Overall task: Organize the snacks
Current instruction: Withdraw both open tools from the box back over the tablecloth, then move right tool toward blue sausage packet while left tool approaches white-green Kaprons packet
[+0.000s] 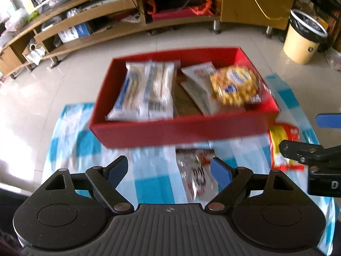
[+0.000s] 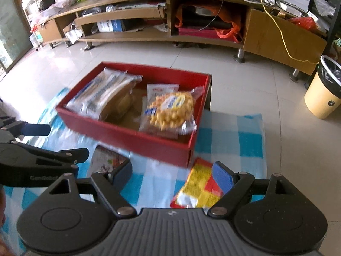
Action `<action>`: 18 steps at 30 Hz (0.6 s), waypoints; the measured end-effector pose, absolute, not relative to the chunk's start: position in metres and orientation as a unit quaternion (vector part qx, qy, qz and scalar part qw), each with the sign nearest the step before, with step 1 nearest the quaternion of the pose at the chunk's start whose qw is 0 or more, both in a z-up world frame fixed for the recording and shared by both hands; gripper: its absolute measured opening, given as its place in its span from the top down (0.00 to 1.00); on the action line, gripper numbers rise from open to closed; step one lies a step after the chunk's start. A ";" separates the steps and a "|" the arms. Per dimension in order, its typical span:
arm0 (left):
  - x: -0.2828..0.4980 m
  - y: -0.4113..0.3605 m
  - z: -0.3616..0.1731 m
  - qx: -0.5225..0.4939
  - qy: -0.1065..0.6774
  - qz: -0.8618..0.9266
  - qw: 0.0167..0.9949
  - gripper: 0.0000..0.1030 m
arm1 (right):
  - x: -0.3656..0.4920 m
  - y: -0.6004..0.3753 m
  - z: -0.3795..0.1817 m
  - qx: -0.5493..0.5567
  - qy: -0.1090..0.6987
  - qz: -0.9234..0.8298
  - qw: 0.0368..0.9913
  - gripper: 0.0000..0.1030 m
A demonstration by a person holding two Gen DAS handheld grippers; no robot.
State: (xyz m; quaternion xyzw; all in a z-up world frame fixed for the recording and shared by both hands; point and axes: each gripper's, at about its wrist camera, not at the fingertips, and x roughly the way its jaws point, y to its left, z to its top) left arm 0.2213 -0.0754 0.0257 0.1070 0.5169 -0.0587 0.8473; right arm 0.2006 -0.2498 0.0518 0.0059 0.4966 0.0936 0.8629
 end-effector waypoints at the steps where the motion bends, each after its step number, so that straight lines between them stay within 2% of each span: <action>1: 0.218 -0.075 0.023 0.106 0.522 -0.060 0.844 0.14 | 0.196 -0.250 0.050 0.006 0.499 0.095 0.861 0.23; 18: 0.145 -0.063 -0.027 0.064 0.587 -0.076 0.803 0.14 | 0.102 -0.263 0.019 0.004 0.541 0.122 0.832 0.23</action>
